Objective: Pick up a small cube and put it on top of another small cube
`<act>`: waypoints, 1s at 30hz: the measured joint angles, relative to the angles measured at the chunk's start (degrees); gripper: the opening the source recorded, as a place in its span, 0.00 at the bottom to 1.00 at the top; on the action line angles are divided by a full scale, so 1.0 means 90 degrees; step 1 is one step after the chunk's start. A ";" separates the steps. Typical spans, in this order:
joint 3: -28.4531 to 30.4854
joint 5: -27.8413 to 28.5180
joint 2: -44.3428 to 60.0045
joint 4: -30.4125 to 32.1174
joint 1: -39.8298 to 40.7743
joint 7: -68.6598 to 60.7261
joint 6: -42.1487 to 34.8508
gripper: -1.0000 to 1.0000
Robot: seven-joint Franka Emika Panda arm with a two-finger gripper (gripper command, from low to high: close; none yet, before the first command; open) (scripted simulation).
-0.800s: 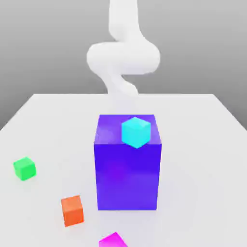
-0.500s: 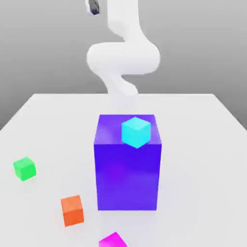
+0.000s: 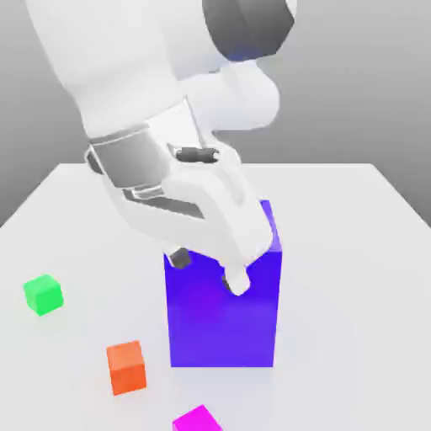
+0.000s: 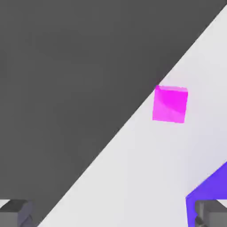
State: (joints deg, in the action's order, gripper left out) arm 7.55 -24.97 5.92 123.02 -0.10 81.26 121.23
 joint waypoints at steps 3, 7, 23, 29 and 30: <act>0.0056 -0.0041 0.0545 -0.0093 0.0011 0.0675 -0.0015 0.50; 0.0161 -0.0020 0.1192 -0.0206 0.0009 0.1614 0.0027 0.50; 0.1210 0.0576 0.2843 -0.0610 -0.0646 0.5473 0.0649 0.50; 0.1587 0.0616 0.2943 -0.0308 -0.1238 0.7046 0.1187 0.50; 0.1639 0.0565 0.2909 -0.0190 -0.1371 0.7310 0.1327 0.50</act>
State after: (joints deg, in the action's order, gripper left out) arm 22.30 -19.88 32.10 121.31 -12.44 147.05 133.18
